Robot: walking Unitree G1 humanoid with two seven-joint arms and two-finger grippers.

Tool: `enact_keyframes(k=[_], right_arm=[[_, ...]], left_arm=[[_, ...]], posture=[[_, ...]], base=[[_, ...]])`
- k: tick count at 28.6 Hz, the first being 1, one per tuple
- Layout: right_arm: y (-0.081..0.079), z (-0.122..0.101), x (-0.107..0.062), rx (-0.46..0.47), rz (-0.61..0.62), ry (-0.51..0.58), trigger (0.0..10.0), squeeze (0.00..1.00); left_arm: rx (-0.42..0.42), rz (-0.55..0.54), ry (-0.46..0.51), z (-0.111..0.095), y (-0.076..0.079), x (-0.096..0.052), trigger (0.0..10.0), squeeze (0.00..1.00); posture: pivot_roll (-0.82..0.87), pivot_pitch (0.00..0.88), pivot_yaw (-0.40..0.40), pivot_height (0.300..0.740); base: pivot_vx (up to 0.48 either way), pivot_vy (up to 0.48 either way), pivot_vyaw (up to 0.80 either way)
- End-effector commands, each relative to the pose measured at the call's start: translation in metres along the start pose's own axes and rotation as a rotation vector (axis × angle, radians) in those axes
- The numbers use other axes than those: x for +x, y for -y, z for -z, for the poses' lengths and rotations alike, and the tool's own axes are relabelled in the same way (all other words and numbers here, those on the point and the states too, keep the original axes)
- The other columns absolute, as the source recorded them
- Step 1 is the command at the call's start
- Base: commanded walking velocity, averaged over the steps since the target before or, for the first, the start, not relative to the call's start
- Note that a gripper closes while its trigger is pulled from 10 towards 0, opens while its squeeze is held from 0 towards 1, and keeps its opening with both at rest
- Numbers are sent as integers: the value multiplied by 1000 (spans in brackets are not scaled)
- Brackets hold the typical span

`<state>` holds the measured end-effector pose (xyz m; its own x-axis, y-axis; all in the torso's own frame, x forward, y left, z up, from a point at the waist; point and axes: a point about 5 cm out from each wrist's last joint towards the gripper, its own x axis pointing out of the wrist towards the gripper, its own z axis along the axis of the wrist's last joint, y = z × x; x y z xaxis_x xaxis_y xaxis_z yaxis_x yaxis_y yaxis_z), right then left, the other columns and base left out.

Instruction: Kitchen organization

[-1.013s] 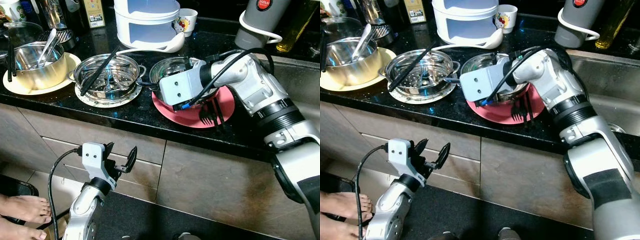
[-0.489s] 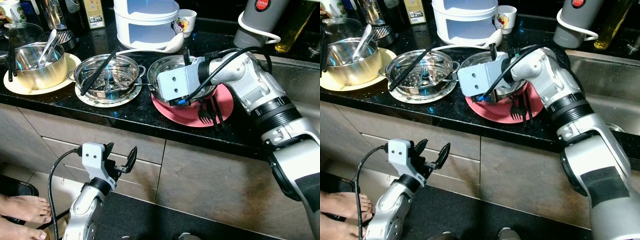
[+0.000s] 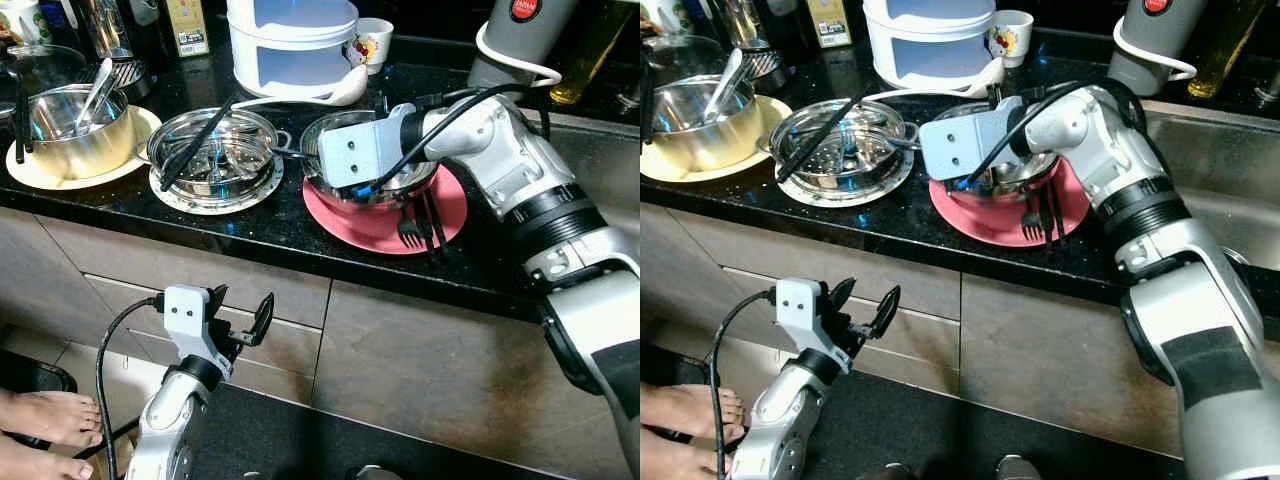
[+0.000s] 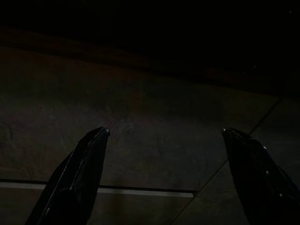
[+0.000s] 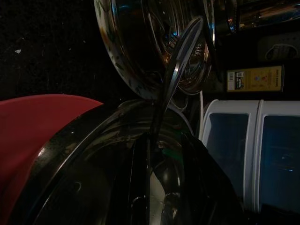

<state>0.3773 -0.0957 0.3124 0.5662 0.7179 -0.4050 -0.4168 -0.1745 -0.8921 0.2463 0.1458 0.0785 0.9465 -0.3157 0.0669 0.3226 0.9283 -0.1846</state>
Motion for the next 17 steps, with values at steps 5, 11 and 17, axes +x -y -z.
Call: enact_keyframes(k=[5,11,17], right_arm=[[1,2,-3,-8,-26,-13,6157,0],[0,4,-3,-11,-32,-21,0,0],[3,5,-6,-5,-10,-24,0,0]], left_arm=[[-15,-9,-3,1,1,-3,10000,0],[-15,-11,-1,1,1,-3,10000,0],[-15,-10,-2,1,1,-3,10000,0]], posture=[[11,99,-50,740],[11,100,-52,740],[11,97,-51,740]], base=[[0,0,0],[0,0,0],[0,0,0]])
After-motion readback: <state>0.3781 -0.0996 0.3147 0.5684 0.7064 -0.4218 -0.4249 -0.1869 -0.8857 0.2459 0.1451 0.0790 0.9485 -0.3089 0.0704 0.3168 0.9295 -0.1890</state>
